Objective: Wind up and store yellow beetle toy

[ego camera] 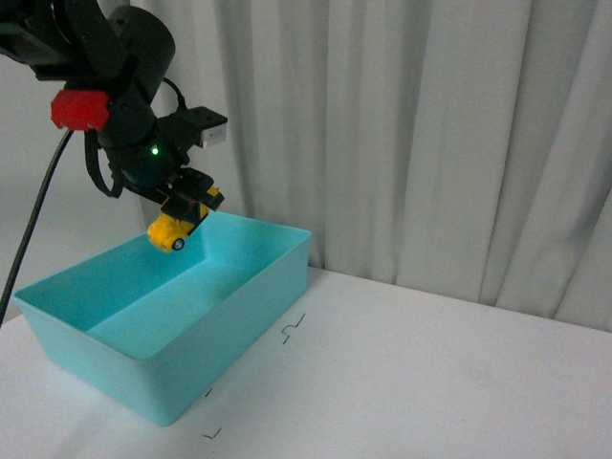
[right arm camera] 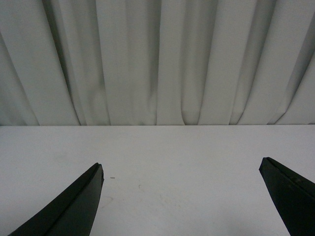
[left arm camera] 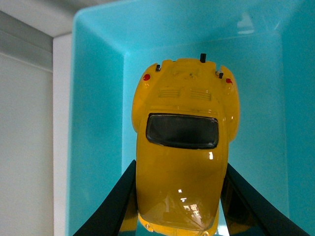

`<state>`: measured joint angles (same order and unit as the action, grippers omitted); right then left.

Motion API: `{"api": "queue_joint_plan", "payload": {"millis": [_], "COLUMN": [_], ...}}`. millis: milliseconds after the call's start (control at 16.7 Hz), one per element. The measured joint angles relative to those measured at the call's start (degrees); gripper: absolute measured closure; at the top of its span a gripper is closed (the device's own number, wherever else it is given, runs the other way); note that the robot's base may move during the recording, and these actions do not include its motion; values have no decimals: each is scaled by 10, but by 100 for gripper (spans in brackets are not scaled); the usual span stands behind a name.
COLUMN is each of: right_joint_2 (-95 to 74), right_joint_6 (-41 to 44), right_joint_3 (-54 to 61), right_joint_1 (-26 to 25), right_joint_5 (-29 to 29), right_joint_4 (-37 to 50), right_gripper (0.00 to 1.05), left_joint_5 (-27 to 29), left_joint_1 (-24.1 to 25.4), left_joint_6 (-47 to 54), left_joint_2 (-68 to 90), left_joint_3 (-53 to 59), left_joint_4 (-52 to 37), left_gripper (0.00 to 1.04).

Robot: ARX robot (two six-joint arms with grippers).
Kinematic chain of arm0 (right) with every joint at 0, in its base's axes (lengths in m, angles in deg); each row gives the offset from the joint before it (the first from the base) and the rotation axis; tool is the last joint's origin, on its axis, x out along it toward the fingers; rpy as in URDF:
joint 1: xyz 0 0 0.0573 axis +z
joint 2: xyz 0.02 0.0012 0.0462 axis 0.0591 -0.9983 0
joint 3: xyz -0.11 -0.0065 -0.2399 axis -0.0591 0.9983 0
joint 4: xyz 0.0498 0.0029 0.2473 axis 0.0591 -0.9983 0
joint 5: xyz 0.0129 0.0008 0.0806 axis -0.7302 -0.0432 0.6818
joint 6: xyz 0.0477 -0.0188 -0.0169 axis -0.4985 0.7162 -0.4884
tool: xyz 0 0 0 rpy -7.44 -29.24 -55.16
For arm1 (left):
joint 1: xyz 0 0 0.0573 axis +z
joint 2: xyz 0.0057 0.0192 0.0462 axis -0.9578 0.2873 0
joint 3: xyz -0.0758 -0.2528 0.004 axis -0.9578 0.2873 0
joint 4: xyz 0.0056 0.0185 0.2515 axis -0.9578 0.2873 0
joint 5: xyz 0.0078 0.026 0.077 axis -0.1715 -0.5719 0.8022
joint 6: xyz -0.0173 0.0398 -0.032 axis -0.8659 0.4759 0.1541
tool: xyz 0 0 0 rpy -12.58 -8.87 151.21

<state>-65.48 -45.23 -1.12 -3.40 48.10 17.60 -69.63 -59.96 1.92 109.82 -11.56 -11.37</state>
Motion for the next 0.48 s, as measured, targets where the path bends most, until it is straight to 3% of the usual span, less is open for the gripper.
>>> {"api": "queue_joint_plan", "payload": {"millis": [239,478], "right_joint_2": [0,0], "right_joint_6": [0,0], "right_joint_3": [0,0], "right_joint_1": [0,0], "right_joint_5": [0,0], "right_joint_4": [0,0], "right_gripper": [7,7], "left_joint_5": [37,61], "left_joint_1": [-12,-18], "left_joint_6": [-38,-56], "left_joint_2": [48,83], "left_joint_3": [0,11], "left_joint_4": [-8,-70], "left_gripper": [64,64]}}
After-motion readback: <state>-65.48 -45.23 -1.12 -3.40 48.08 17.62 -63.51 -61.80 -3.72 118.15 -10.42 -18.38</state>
